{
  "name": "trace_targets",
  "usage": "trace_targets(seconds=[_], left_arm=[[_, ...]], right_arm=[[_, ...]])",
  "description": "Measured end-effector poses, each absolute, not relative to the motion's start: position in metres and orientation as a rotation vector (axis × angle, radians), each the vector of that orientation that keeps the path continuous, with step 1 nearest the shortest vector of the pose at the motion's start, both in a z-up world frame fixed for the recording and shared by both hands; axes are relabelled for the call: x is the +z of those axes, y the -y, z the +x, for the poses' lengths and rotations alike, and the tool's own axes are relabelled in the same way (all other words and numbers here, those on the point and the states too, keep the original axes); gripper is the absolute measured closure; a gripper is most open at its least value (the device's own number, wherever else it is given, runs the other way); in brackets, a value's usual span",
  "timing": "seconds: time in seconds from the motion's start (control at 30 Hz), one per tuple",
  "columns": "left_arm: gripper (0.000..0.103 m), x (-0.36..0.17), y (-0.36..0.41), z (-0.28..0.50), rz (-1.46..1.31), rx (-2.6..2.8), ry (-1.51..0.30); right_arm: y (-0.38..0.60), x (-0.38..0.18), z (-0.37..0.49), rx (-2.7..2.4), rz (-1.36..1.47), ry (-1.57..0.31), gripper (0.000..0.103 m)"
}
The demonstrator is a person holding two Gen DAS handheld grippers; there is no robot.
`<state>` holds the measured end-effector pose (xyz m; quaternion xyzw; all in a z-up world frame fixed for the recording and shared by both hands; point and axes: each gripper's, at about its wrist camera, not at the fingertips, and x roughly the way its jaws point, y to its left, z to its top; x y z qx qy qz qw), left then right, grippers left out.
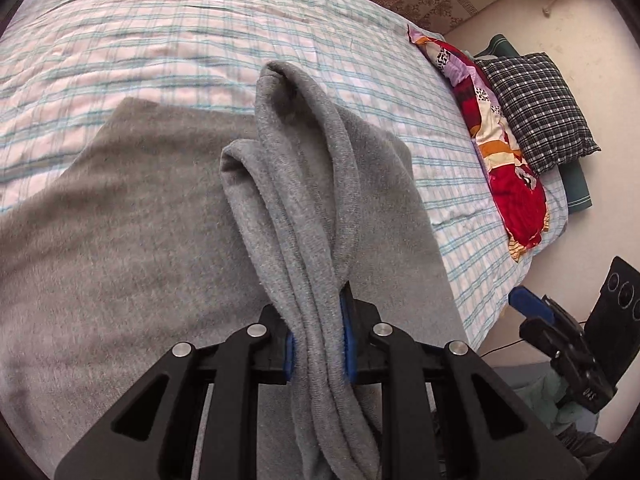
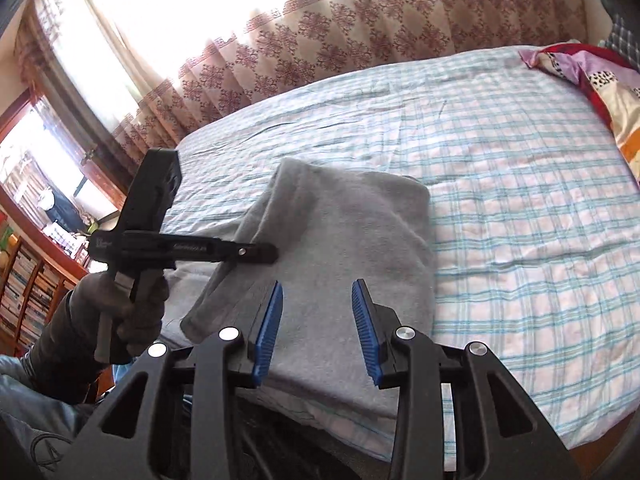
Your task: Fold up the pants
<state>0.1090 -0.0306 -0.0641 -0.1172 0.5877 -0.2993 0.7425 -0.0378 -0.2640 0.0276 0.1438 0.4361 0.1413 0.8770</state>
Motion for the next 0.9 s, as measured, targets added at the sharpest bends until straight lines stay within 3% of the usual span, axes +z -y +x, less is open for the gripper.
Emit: trace_targets(seconds=[0.47, 0.73, 0.77, 0.8, 0.9], left_arm=[[0.079, -0.082, 0.017, 0.098, -0.195, -0.638, -1.248], [0.077, -0.060, 0.022, 0.102, -0.084, -0.627, -1.148], [0.070, -0.062, 0.021, 0.103, -0.072, -0.620, -1.161], [0.054, -0.066, 0.020, 0.103, -0.045, -0.594, -1.182], [0.041, -0.071, 0.012, 0.101, 0.009, -0.509, -1.197]], right_arm=[[0.247, -0.054, -0.022, 0.351, 0.379, -1.183, 0.066], [0.281, -0.027, -0.002, 0.288, 0.409, -1.083, 0.066], [0.288, -0.025, 0.003, 0.263, 0.415, -1.070, 0.066], [0.296, -0.023, 0.009, 0.240, 0.425, -1.057, 0.066], [0.318, -0.028, 0.031, 0.184, 0.462, -1.037, 0.066]])
